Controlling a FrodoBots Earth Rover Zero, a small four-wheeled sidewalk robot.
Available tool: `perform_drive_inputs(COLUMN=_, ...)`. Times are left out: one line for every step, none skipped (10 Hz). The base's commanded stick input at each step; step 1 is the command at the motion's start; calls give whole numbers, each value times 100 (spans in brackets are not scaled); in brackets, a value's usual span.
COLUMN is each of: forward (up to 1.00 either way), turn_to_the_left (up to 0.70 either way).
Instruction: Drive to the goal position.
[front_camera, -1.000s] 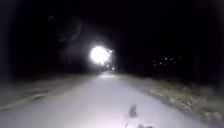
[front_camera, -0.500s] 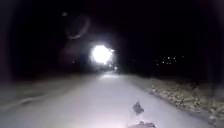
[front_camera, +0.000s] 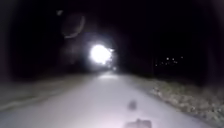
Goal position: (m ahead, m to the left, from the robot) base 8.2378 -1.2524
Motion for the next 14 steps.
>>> perform_drive_inputs(forward=100, turn_to_the_left=0)
perform_drive_inputs(forward=100, turn_to_the_left=0)
perform_drive_inputs(forward=100, turn_to_the_left=0)
perform_drive_inputs(forward=100, turn_to_the_left=0)
perform_drive_inputs(forward=100, turn_to_the_left=0)
perform_drive_inputs(forward=100, turn_to_the_left=0)
perform_drive_inputs(forward=100, turn_to_the_left=0)
perform_drive_inputs(forward=100, turn_to_the_left=0)
perform_drive_inputs(forward=100, turn_to_the_left=16)
perform_drive_inputs(forward=100, turn_to_the_left=30)
perform_drive_inputs(forward=100, turn_to_the_left=40)
perform_drive_inputs(forward=100, turn_to_the_left=40)
perform_drive_inputs(forward=100, turn_to_the_left=30)
perform_drive_inputs(forward=100, turn_to_the_left=0)
